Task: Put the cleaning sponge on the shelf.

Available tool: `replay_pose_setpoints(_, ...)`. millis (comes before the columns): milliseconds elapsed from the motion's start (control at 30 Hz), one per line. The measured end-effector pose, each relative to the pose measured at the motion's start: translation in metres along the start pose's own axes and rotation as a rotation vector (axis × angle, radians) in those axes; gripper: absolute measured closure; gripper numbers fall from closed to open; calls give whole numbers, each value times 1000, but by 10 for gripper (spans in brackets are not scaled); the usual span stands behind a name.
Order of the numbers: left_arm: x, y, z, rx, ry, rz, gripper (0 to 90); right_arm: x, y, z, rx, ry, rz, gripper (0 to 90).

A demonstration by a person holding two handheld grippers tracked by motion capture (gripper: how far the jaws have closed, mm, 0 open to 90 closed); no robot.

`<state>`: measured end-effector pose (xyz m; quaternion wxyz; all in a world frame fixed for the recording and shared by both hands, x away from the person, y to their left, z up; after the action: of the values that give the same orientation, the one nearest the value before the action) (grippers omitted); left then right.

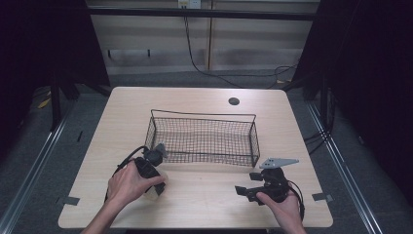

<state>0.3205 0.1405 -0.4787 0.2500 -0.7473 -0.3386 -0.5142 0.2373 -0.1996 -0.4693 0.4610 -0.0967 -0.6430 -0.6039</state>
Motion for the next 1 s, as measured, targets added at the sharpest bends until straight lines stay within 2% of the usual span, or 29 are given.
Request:
replay_pose_setpoints(233, 4, -4, 1, -40, -33, -2, 260, 1, 0, 0, -1, -4, 2, 191)
replay_pose_setpoints(467, 10, -7, 2, -42, -49, -21, 262, 0, 0, 0, 2, -3, 2, 190)
replay_pose_setpoints(700, 21, -9, -1, -75, -74, -20, 262, 0, 0, 0, -3, -4, 3, 189)
replay_pose_setpoints(1000, 31, -13, 0, -82, -99, -37, 262, 0, 0, 0, -4, -3, 4, 187)
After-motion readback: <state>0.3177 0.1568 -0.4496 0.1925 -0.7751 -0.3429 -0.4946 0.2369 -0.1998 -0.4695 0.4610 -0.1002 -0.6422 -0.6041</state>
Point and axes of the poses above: each handheld gripper's, and its own axes: x roughly backward along the jaws, y roughly out of its top, z roughly to its left, the point moved 3 cm from there along -x, roughly forward along the jaws, and after that the axes turned 12 degrees about -y, right-handed, at the moved point
